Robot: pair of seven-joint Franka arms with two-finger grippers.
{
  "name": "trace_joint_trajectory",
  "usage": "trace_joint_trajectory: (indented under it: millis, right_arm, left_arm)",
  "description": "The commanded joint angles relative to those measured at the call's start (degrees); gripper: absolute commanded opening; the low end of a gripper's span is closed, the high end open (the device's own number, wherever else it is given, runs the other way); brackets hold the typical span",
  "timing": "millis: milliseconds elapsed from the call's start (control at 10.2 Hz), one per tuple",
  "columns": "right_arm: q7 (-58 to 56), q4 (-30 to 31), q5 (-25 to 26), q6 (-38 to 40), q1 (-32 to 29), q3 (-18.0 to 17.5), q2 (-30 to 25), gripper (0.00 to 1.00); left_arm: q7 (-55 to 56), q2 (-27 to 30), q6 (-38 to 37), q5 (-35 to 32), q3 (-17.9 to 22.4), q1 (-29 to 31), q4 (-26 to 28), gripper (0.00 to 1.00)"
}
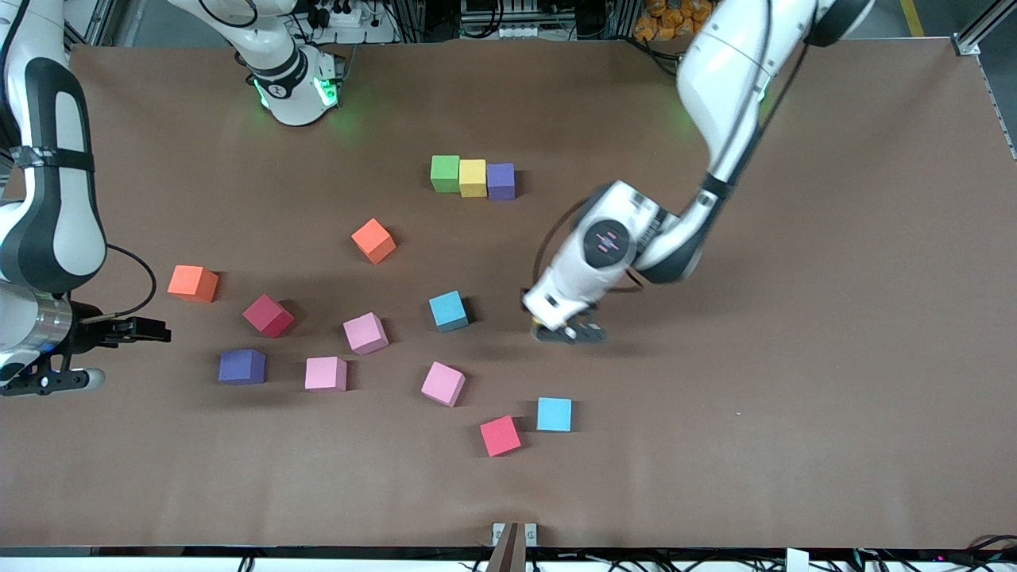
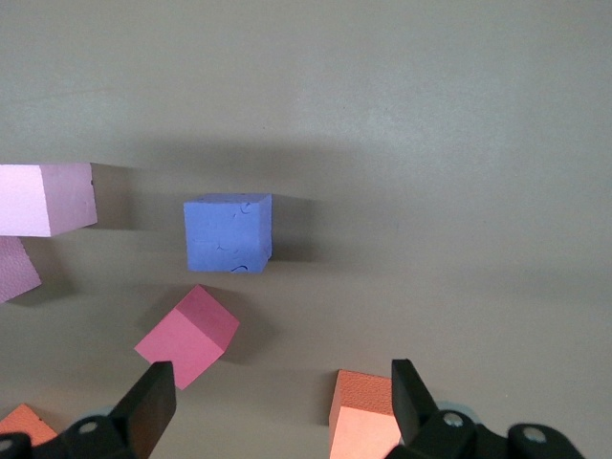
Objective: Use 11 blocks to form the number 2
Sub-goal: 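Lift the yellow cube and carry it below the yellow-purple pair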
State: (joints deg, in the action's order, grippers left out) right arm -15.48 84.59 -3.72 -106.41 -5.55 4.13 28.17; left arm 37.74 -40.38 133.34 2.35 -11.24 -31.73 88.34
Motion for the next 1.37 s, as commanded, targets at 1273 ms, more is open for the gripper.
trace_joint_trajectory:
  millis: [1273]
  right_arm:
    - [-1.22,-0.31,-1.11,-0.02,-0.86,-0.61,0.13,1.00]
  left_arm:
    - [18.09,9.43,-0.63,0.20,-4.76,-7.03,14.57,0.06]
